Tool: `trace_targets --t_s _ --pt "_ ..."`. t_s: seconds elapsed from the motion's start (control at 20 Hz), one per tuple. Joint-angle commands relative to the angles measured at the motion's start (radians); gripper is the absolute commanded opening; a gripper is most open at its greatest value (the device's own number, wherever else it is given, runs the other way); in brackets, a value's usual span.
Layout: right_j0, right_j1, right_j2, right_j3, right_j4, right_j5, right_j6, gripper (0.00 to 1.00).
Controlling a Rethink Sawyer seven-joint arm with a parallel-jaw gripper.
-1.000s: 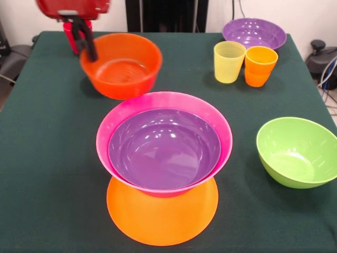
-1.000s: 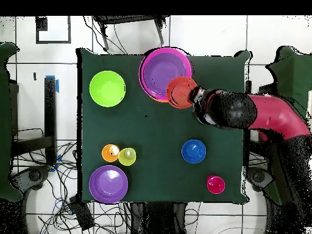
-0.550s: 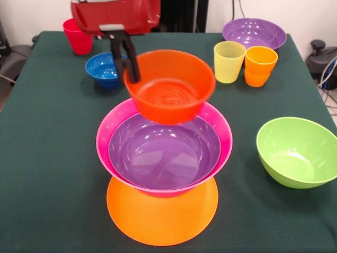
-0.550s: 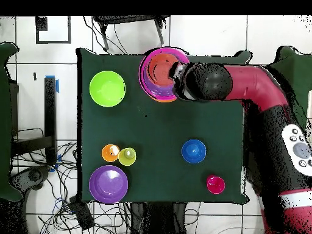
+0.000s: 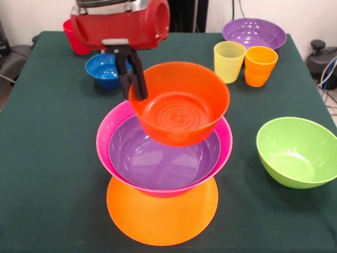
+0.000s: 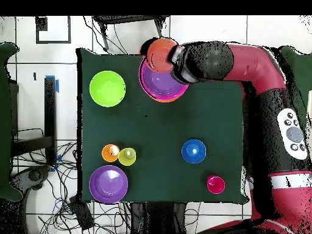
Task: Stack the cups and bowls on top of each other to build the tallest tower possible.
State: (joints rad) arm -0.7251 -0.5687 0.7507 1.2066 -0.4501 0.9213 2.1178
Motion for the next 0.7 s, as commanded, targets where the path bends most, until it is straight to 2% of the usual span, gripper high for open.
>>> trace_targets --t_s 0.05,0.3,0.7 --pt "0.000 0.080 -0.072 -0.063 -0.010 0.083 -0.112 0.00" --pt "-0.035 0.085 -0.066 0.000 -0.022 0.037 -0.139 0.00" --pt "-0.057 0.059 -0.076 0.138 -0.043 -0.102 -0.056 0.00"
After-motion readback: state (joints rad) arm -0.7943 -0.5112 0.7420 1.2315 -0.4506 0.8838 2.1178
